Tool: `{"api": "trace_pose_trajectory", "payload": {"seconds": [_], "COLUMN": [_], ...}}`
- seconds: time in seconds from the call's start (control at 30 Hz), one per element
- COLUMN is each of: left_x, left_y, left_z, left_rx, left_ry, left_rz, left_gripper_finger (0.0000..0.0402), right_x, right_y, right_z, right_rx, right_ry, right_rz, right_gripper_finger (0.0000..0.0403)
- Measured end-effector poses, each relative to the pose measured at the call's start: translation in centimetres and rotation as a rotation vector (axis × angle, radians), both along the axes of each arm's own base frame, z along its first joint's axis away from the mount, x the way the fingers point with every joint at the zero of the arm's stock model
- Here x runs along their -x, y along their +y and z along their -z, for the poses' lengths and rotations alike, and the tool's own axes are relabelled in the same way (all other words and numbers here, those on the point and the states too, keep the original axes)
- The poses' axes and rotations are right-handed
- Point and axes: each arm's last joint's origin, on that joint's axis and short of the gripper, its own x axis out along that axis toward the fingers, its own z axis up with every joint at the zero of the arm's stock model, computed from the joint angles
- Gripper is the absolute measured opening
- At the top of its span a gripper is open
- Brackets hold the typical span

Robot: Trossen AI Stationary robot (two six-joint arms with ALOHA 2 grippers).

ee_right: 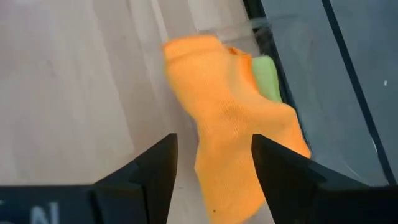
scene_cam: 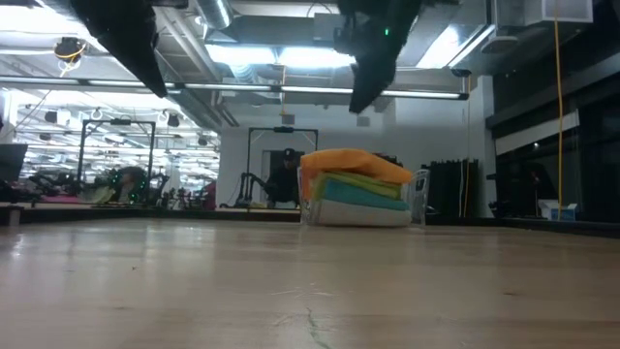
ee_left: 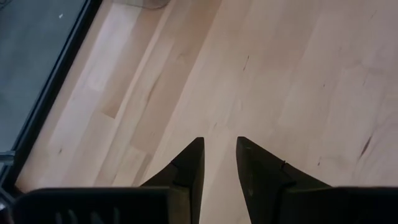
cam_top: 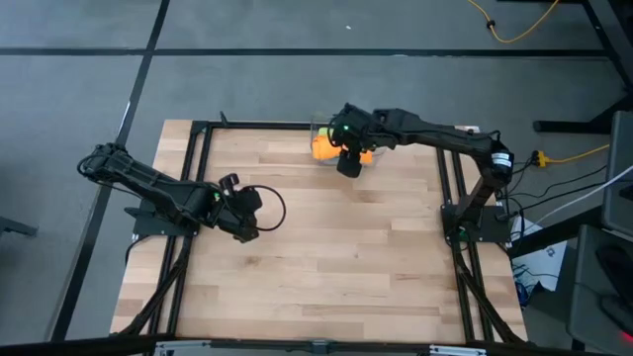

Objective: Fold microfiber towels
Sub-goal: Put the orange microfiber towel into the transparent bin, then return to Home Position

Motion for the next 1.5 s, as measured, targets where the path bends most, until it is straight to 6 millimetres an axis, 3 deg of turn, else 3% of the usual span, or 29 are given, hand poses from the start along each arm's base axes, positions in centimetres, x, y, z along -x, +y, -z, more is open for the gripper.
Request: {"api": "trace_pose_trajectory", "payload": {"seconds": [0.17, 0.3, 0.5, 0.67, 0.83, 0.93, 1.13, 1.23, 1.33, 1.43, 1.5], "left_x": [-0.4, -0.8, -1.3, -1.4, -1.4, -1.5, -1.3, -0.4, 1.7, 4.7, 6.0], "left_y": [-0.2, -0.3, -0.5, -0.5, -0.5, -0.4, -0.3, 0.1, 0.8, 1.5, 1.8], "left_z": [-0.1, -0.3, -0.6, -0.6, -0.6, -0.7, -1.2, -2.1, -3.2, -3.4, -2.5], "left_rx": [0.018, 0.036, 0.043, 0.039, 0.037, 0.022, -0.009, -0.011, -0.010, -0.003, 0.008], "left_ry": [-0.049, -0.097, -0.162, -0.172, -0.173, -0.185, -0.211, -0.239, -0.254, -0.310, -0.407], "left_rz": [0.000, 0.000, -0.006, -0.009, -0.010, -0.015, -0.004, 0.006, -0.011, -0.044, -0.032], "left_gripper_finger": [0.0085, 0.0085, 0.0085, 0.0085, 0.0085, 0.0085, 0.0085, 0.0083, 0.0076, 0.0067, 0.0060], "right_x": [0.1, 0.0, -0.4, 1.1, 2.6, 2.4, 3.5, 5.5, 8.3, 11.5, 13.3], "right_y": [0.6, 0.5, -2.1, -4.0, -5.1, -5.3, -3.5, -0.9, 2.3, 5.7, 7.7], "right_z": [-2.2, -1.5, 4.5, 9.2, 11.8, 10.3, 2.6, -1.2, -3.8, -4.7, -4.1], "right_rx": [0.005, -0.016, -0.022, -0.018, -0.019, -0.009, 0.021, -0.033, -0.105, -0.128, -0.142], "right_ry": [-0.014, -0.040, -0.187, -0.228, -0.245, -0.299, -0.429, -0.489, -0.537, -0.575, -0.610], "right_rz": [-0.011, 0.058, 0.265, 0.338, 0.387, 0.385, 0.344, 0.251, 0.128, 0.028, -0.038], "right_gripper_finger": [0.0208, 0.0209, 0.0209, 0.0209, 0.0209, 0.0209, 0.0209, 0.0209, 0.0209, 0.0209, 0.0209]}}
